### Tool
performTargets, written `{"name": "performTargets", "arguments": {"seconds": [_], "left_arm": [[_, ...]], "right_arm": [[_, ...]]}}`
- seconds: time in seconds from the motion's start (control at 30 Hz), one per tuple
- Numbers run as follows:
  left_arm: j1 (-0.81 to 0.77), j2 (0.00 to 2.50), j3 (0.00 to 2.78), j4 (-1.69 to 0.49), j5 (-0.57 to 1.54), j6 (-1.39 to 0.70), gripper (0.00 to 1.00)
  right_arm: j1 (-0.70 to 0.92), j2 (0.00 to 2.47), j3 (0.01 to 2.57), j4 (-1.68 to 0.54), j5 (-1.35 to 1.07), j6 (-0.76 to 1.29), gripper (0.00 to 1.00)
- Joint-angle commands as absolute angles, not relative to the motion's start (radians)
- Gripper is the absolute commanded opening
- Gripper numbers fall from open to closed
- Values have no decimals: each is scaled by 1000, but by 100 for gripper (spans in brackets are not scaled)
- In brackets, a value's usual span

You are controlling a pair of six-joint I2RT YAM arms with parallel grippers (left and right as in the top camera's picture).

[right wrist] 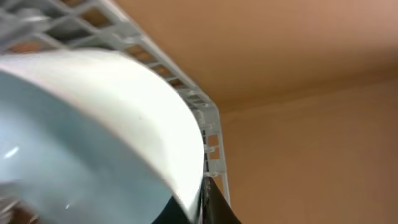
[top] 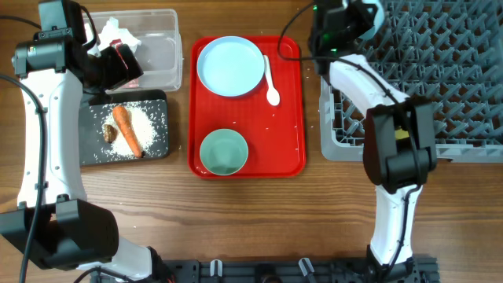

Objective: Sort waste into correct bins and load items into the dishwasher rack

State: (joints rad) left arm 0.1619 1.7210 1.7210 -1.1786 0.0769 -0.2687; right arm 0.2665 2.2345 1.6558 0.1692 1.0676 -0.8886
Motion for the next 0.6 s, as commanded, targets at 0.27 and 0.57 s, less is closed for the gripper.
{"name": "performTargets", "arguments": {"seconds": [0.27, 0.57], "left_arm": [[162, 1713, 1719, -1179, 78, -278, 100], [162, 1713, 1719, -1179, 78, -278, 100]], "right_arm": [[354, 2268, 1653, 121, 1153, -886, 100], [421, 2267, 1653, 271, 1143, -820, 100]]}}
